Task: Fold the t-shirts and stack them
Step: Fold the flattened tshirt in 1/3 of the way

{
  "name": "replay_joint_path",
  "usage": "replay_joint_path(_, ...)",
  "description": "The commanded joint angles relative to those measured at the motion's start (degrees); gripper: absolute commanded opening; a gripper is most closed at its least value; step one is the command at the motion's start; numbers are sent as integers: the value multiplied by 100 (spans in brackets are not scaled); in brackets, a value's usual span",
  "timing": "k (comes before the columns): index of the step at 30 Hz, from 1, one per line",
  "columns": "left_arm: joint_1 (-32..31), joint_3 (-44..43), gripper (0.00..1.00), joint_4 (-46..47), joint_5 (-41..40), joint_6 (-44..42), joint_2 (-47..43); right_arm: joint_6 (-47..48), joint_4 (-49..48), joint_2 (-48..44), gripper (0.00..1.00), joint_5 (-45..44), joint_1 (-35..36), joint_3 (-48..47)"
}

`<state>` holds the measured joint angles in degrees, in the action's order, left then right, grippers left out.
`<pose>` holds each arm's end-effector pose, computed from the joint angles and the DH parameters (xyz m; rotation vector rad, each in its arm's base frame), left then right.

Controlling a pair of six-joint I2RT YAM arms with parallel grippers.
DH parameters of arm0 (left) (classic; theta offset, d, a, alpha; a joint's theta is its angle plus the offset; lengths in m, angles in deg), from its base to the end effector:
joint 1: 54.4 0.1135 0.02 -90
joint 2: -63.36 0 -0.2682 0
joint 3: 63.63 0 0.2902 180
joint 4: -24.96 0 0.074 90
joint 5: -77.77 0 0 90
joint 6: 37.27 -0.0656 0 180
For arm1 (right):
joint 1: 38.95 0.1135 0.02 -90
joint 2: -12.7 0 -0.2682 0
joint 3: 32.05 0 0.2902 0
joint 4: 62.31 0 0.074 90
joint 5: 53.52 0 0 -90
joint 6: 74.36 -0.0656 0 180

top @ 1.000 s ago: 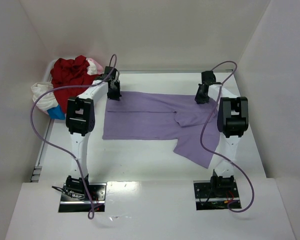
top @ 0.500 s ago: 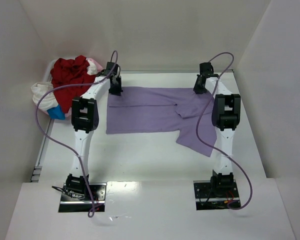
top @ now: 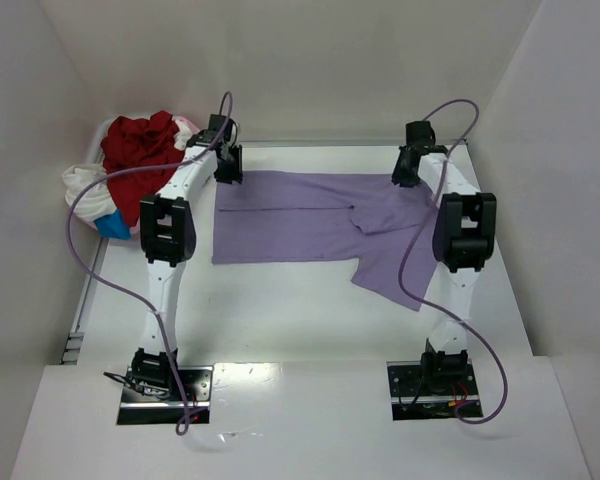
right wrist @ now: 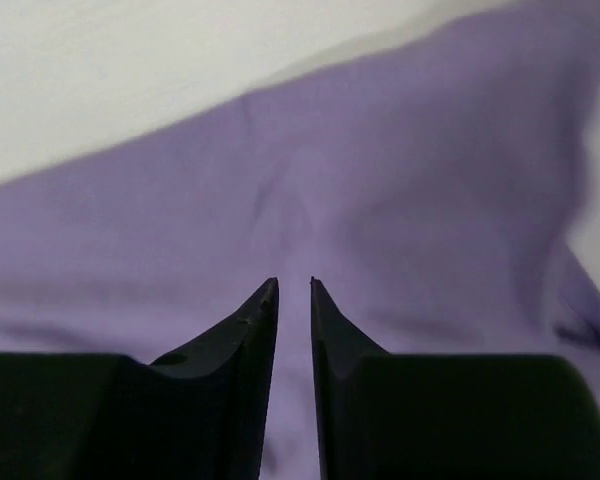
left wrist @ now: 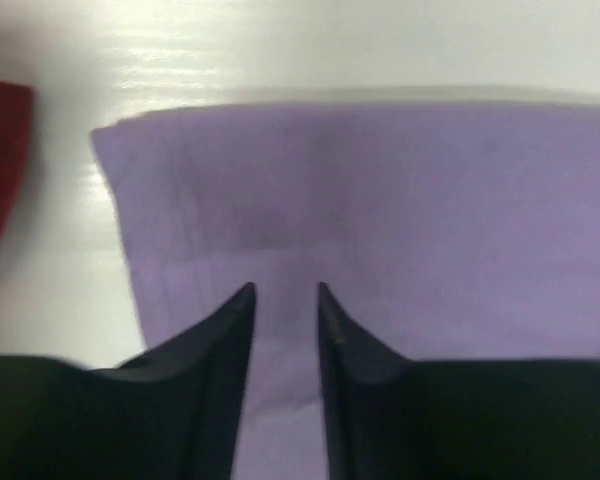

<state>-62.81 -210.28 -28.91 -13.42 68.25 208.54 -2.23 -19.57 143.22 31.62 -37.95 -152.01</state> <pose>0.6090 -0.0887 0.1635 -0.1633 2.4860 -0.1505 0.5628 0.0043 0.1525 0.4009 2.4641 0.0312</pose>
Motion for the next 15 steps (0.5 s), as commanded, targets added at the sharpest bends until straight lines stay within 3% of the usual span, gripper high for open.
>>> replay_joint_path(1,-91,383,42,158,58,-120,-1322,3,-399,-1799,26,-49,50,517)
replay_joint_path(4,-231,1375,58,439,180,-120,-2157,-103,-479,-2781,36,-103,-3,1475)
replay_joint_path(9,-346,3203,71,932,303,186,-3381,-454,-567,-3857,57,-103,-319,3022)
replay_joint_path(12,-346,4390,81,1248,427,424,-4040,-577,-401,-4332,77,-103,-450,3691)
replay_joint_path(13,-346,4645,81,1362,427,538,-4294,-673,-322,-4403,94,-103,-451,3806)
replay_joint_path(15,-346,5267,85,1363,287,696,-4498,-814,-77,-4561,100,-103,-451,4140)
